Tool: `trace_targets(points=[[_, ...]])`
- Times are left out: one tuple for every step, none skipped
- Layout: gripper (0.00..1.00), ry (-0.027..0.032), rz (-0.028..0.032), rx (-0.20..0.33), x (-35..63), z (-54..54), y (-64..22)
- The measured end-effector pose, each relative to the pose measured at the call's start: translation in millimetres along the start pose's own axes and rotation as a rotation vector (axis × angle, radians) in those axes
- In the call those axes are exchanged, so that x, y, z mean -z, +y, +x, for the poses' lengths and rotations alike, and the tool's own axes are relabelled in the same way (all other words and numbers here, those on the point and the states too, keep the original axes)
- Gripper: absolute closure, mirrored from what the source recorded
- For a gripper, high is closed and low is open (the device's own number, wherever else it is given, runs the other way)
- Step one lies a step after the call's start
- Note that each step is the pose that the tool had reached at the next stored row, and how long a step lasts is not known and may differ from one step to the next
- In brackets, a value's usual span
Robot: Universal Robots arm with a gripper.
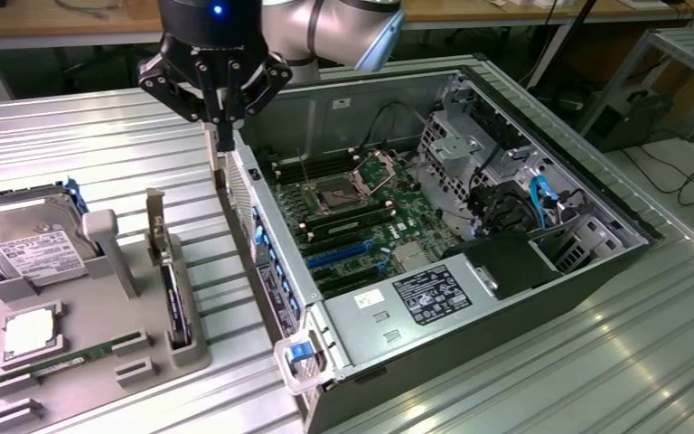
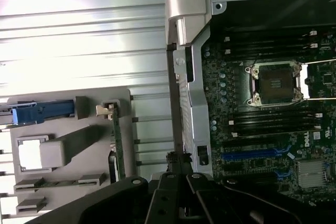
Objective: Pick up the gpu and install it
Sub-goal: 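Reach for the gpu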
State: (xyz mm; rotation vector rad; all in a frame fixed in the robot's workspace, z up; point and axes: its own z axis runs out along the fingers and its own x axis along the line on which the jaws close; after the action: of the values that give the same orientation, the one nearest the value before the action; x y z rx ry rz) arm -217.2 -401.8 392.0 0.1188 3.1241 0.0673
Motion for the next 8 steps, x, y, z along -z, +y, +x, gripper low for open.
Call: trace_targets(points=[[0.89,0.0003,0.0001,0.0,0.0,2.0,-0.2],[0.89,0.0005,0.0001,0.0,0.0,4.3,-0.5],[0.89,0.0008,0.0001,0.0,0.0,6.5,-0.8],[0.89,0.001,0.0001,0.0,0.0,9.3,-1.1],[0.89,0.0012,0.0002,0.0,0.0,12.0,-1.5],[0.89,0.0015,0.0002,0.0,0.0,15.0,-2.0],[0.89,0.0017,0.0002,0.0,0.0,17.6,-2.5],[0.89,0.002,0.0002,0.0,-0.1,22.3,-3.3]])
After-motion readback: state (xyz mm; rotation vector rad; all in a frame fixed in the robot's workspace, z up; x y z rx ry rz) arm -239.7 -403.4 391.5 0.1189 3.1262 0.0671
